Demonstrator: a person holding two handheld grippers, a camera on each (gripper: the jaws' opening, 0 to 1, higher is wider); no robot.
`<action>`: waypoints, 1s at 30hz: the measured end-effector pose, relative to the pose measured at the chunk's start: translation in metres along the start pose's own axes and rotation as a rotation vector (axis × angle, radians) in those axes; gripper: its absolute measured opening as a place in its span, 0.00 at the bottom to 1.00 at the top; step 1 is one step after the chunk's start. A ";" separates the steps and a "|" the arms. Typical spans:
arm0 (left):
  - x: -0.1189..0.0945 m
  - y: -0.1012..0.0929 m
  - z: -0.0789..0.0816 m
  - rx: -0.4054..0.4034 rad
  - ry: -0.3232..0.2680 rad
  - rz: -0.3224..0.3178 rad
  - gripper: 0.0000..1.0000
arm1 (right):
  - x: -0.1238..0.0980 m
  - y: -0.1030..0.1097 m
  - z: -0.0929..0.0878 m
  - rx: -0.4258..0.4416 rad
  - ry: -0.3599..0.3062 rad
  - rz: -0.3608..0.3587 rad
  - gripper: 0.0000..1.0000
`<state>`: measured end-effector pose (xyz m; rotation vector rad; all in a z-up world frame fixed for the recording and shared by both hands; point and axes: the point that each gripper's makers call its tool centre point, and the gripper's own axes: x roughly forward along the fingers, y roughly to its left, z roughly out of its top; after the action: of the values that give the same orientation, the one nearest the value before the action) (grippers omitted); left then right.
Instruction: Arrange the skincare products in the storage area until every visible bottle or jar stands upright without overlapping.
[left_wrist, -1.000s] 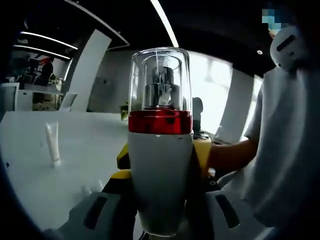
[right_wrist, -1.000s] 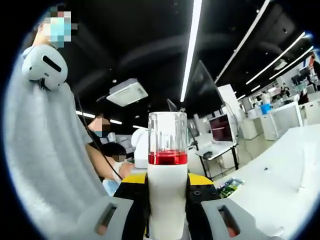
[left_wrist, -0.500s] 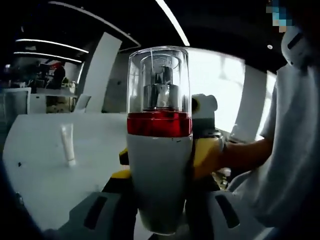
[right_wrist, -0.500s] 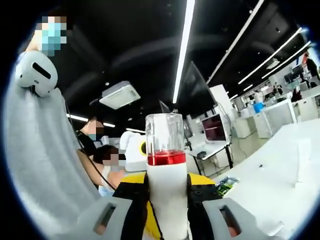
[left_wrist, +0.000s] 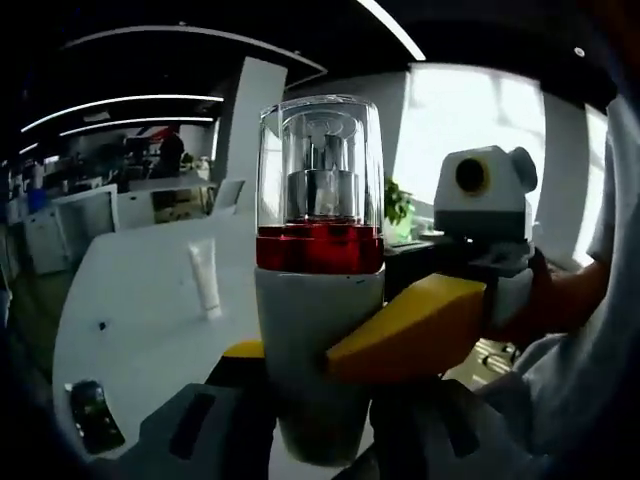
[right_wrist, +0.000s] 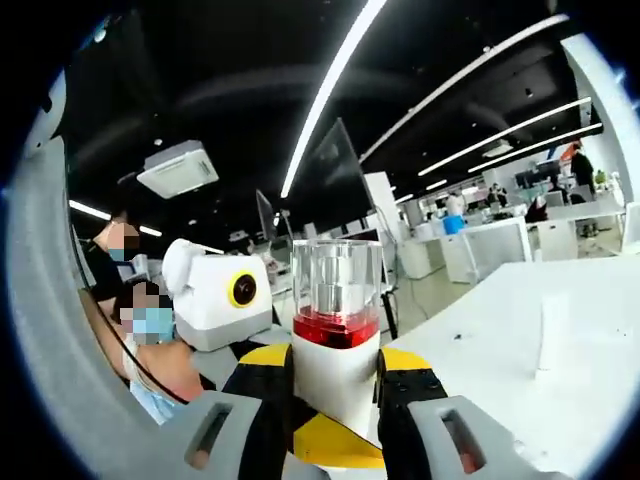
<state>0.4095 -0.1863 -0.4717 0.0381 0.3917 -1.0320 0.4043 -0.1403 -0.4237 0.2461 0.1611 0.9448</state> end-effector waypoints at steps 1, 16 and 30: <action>0.000 -0.001 0.000 0.000 -0.002 -0.004 0.32 | 0.000 0.000 0.000 0.004 -0.002 0.001 0.27; 0.003 -0.012 0.002 0.019 -0.060 -0.053 0.32 | 0.001 0.003 -0.004 -0.129 0.060 -0.037 0.26; -0.028 0.024 -0.014 0.072 -0.015 -0.071 0.46 | -0.014 -0.025 0.025 -0.135 -0.008 -0.123 0.27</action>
<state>0.4133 -0.1472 -0.4787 0.0811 0.3442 -1.1156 0.4220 -0.1692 -0.4067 0.1141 0.1038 0.8291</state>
